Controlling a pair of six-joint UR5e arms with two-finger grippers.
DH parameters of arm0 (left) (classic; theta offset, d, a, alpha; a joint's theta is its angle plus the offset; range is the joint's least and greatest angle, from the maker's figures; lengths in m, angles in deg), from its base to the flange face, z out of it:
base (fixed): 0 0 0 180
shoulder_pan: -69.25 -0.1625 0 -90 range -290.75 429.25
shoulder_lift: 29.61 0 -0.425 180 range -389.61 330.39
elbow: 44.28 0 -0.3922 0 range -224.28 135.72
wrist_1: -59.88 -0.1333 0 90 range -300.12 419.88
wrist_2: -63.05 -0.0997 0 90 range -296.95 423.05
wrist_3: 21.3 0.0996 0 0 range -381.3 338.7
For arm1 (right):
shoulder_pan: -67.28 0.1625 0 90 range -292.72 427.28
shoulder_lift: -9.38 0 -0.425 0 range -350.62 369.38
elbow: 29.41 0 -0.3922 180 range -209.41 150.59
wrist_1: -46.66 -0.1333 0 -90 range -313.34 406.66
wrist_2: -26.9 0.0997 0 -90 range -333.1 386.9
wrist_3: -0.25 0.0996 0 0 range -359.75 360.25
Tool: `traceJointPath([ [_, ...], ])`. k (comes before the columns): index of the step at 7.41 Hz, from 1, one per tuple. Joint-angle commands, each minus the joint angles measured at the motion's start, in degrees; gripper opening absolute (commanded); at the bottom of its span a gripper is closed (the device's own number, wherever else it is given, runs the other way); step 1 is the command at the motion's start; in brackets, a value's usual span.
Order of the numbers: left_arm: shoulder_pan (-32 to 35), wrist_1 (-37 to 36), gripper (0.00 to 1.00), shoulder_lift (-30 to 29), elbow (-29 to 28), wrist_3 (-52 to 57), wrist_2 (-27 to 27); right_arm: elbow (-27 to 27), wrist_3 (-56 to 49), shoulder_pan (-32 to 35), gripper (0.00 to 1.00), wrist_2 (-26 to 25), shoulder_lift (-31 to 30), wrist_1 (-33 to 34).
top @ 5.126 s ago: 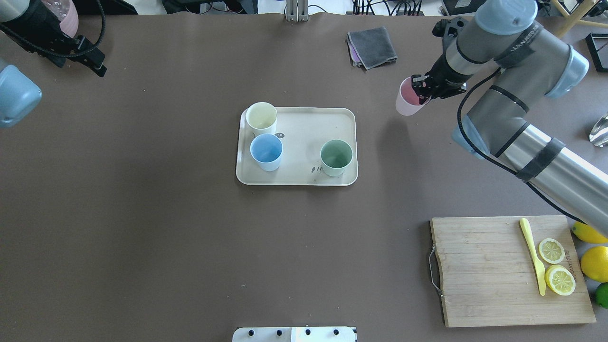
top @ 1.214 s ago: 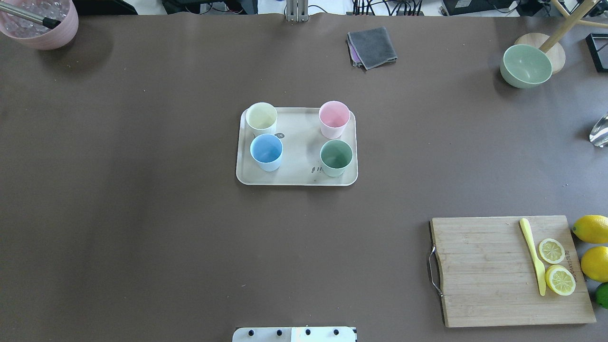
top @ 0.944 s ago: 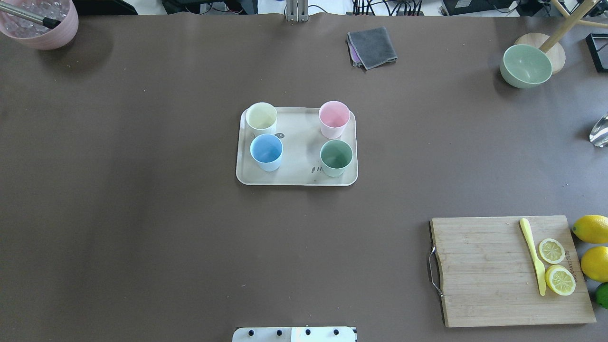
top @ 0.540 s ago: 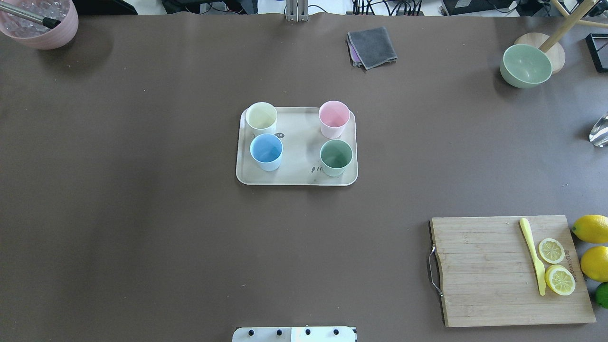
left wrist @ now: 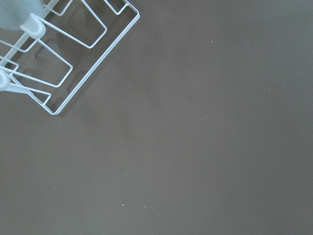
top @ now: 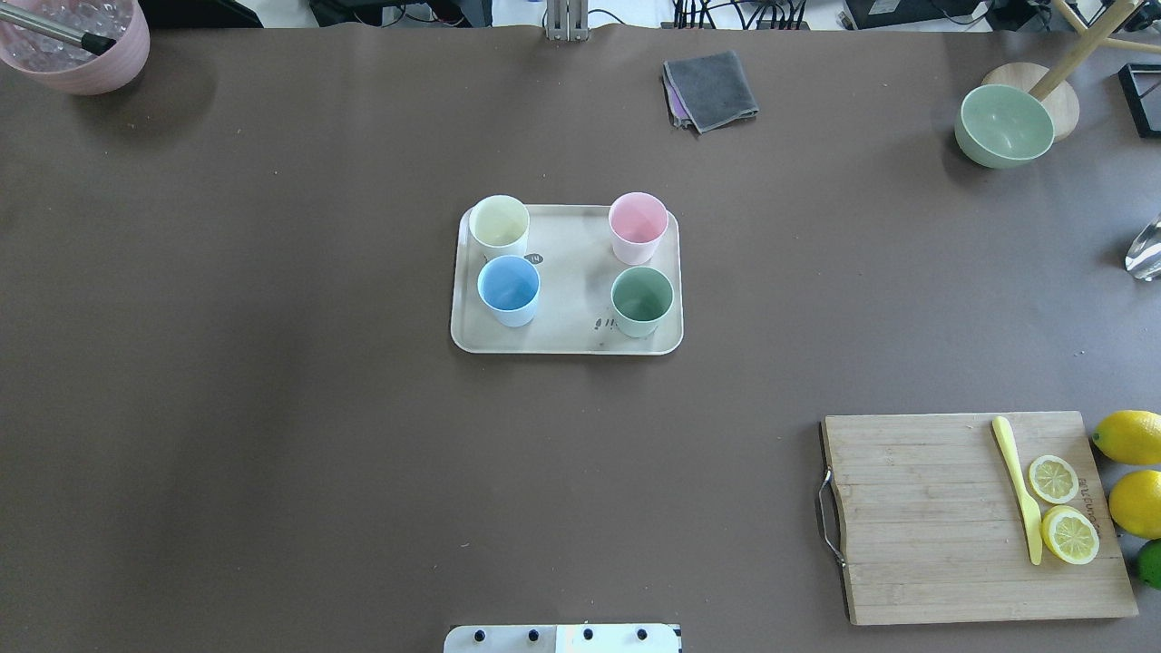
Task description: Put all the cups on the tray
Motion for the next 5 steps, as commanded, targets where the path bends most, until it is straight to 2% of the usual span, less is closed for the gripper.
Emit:
traceJointPath([
  [1, -0.01, 0.03, 0.98, 0.13, 0.31, -0.05, -0.03, -0.09, 0.26, -0.20, 1.00, 0.00, -0.17, -2.26],
  [4, -0.01, 0.11, 0.98, 0.13, 0.22, -0.05, -0.03, 0.18, 0.09, -0.81, 1.00, 0.09, 0.00, -2.80],
  [5, -0.09, 0.20, 0.98, 0.13, -0.04, -0.05, -0.03, -0.08, 0.26, -1.59, 1.00, 0.09, -0.09, -4.80],
])
